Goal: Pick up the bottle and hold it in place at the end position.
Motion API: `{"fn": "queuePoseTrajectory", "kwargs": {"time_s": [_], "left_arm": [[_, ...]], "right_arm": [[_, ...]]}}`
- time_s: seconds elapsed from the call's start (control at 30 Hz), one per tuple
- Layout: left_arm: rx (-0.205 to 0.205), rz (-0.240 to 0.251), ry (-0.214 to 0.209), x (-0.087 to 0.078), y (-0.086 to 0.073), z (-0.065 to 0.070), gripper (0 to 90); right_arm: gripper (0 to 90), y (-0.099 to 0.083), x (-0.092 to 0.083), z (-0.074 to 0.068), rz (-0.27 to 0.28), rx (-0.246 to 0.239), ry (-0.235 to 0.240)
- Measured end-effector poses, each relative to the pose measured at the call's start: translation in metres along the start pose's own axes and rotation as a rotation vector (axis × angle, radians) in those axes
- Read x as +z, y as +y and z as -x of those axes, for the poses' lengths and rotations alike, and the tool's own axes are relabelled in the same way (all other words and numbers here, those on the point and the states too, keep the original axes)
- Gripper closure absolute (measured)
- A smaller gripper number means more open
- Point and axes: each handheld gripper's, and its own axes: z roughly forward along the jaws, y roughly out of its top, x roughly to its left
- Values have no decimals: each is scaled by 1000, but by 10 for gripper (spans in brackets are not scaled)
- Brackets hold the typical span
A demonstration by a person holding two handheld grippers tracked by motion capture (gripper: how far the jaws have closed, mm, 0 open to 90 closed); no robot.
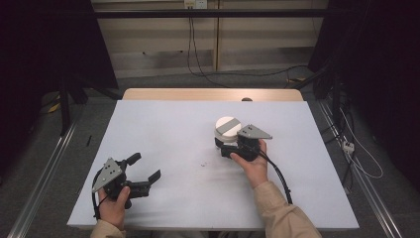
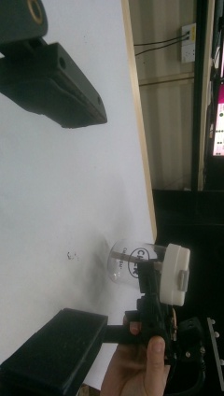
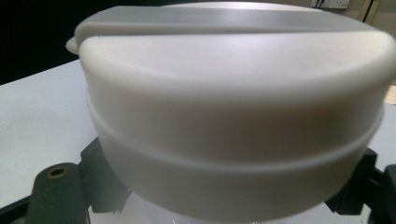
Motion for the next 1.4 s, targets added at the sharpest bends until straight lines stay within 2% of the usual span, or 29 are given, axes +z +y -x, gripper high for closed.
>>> {"fn": "queuePoseTrajectory", "kwargs": {"time_s": [0.53, 1.4], "left_arm": [[-2, -9, -5, 1, -1, 1, 45], [-4, -14, 0, 1, -2, 0, 45]], "right_arm": [[185, -3, 9, 2, -15, -9, -2], [185, -2, 29, -7, -36, -23, 28]]}}
